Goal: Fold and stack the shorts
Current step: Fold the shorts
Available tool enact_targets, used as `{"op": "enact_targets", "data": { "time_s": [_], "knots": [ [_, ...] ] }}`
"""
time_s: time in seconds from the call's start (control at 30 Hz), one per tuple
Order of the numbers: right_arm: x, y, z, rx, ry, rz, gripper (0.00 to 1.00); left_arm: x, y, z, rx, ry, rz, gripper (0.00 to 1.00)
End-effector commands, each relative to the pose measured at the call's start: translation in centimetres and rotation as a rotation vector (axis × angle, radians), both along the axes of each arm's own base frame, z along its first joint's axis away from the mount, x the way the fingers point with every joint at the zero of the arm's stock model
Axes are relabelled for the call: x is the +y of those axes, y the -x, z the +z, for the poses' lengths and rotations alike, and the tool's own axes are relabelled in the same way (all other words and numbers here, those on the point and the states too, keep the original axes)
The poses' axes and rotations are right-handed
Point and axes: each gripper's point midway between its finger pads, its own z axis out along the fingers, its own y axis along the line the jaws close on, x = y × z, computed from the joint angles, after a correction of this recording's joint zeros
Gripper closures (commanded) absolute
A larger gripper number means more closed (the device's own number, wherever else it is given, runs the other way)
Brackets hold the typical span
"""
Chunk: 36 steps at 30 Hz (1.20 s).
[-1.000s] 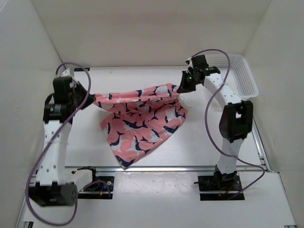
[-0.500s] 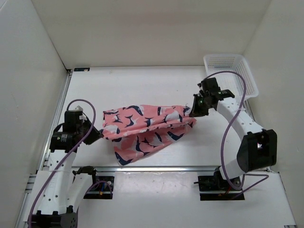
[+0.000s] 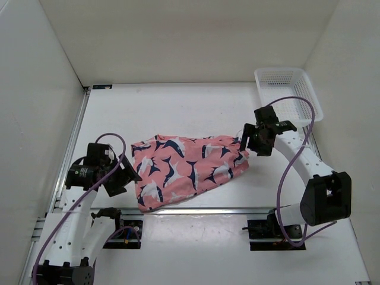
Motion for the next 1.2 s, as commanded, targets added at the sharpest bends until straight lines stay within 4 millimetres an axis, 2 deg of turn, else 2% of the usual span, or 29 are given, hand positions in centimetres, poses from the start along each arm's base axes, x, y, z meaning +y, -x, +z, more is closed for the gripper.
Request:
{"op": "enact_targets", "data": {
  "time_s": [0.0, 0.03, 0.07, 0.1, 0.17, 0.2, 0.27, 0.3, 0.37, 0.4, 0.43, 0.47, 0.5, 0.53, 0.6, 0.63, 0.73, 0.83, 0.87, 0.9, 0.93, 1.0, 1.03, 1.07, 1.1, 1.17],
  "knots": [
    [-0.2, -3.4, 3.1, -0.131, 0.016, -0.04, 0.21, 0.0, -1.0, 2.0, -0.052, -0.021, -0.074, 0.16],
    [0.1, -3.7, 3.1, -0.126, 0.002, -0.032, 0.24, 0.1, -1.4, 2.6, -0.068, -0.029, -0.07, 0.21],
    [0.2, -3.9, 3.5, -0.136, -0.001, -0.032, 0.34, 0.2, -2.4, 3.8, -0.105, -0.039, -0.072, 0.41],
    [0.5, -4.1, 3.5, -0.131, -0.009, -0.027, 0.44, 0.6, -2.8, 4.2, -0.116, -0.062, -0.06, 0.58],
    [0.7, -4.1, 3.0, -0.118, -0.02, -0.019, 0.69, 0.9, -3.9, 4.8, -0.15, -0.083, -0.046, 0.86],
    [0.9, -3.5, 2.3, -0.093, -0.031, -0.022, 0.86, 0.9, -4.9, 4.8, -0.162, -0.082, -0.045, 0.9],
    [1.1, -2.9, 1.4, -0.071, -0.046, -0.012, 0.93, 0.3, -5.5, 4.3, -0.152, -0.051, -0.053, 0.9],
    [1.6, -1.9, 0.4, -0.029, -0.076, -0.002, 0.91, -0.5, -5.4, 3.2, -0.123, -0.011, -0.063, 0.9],
    [2.2, -1.5, -0.1, -0.021, -0.11, 0.005, 0.74, -1.3, -5.0, 1.3, -0.063, 0.026, -0.084, 0.79],
    [1.9, -0.7, -1.0, 0.012, -0.117, 0.0, 0.48, -1.5, -4.8, 0.3, -0.036, 0.039, -0.091, 0.72],
    [2.2, -0.5, -1.4, 0.019, -0.133, -0.002, 0.35, -2.3, -4.3, -1.3, 0.013, 0.067, -0.107, 0.64],
    [2.0, -0.4, -1.4, 0.022, -0.158, -0.01, 0.26, -2.5, -4.2, -2.0, 0.033, 0.079, -0.112, 0.4],
    [2.2, -0.1, -2.1, 0.032, -0.174, -0.012, 0.16, -2.9, -3.9, -2.7, 0.055, 0.083, -0.124, 0.3],
    [1.7, -0.2, -2.3, 0.034, -0.183, -0.032, 0.14, -2.9, -3.7, -3.9, 0.099, 0.08, -0.122, 0.25],
    [1.3, -0.7, -3.2, 0.038, -0.182, -0.048, 0.1, -3.3, -4.3, -4.9, 0.102, 0.082, -0.128, 0.22],
    [0.9, -0.6, -3.7, 0.047, -0.177, -0.053, 0.1, -3.6, -4.1, -5.7, 0.148, 0.091, -0.103, 0.22],
    [0.8, -1.4, -4.9, 0.054, -0.177, -0.044, 0.1, -4.1, -5.2, -6.3, 0.144, 0.082, -0.083, 0.24],
    [1.8, -2.5, -5.5, 0.061, -0.216, -0.013, 0.14, -4.0, -7.3, -6.5, 0.124, 0.035, -0.057, 0.24],
    [2.1, -2.2, -6.3, 0.096, -0.228, -0.009, 0.15, -3.4, -7.6, -7.5, 0.159, -0.006, -0.042, 0.24],
    [2.3, -2.3, -6.6, 0.101, -0.24, -0.003, 0.15, -3.4, -8.3, -7.8, 0.163, -0.013, -0.029, 0.25],
    [2.9, -2.6, -6.6, 0.095, -0.271, 0.012, 0.17, -3.4, -8.1, -8.5, 0.196, -0.02, -0.029, 0.25],
    [3.2, -1.7, -7.9, 0.134, -0.291, 0.008, 0.23, -3.5, -9.3, -10.0, 0.22, -0.049, -0.03, 0.28],
    [3.4, -1.5, -8.1, 0.134, -0.304, 0.014, 0.27, -3.5, -9.4, -10.6, 0.238, -0.053, -0.03, 0.31],
    [3.5, -1.0, -8.7, 0.157, -0.313, 0.005, 0.38, -3.7, -9.8, -11.0, 0.242, -0.064, -0.036, 0.33],
    [3.9, -0.9, -8.7, 0.159, -0.339, 0.005, 0.45, -3.5, -10.1, -11.8, 0.275, -0.085, -0.022, 0.43],
    [4.4, -1.0, -8.4, 0.144, -0.379, -0.009, 0.61, -3.2, -11.0, -12.3, 0.283, -0.114, -0.013, 0.54]
  ]
}}
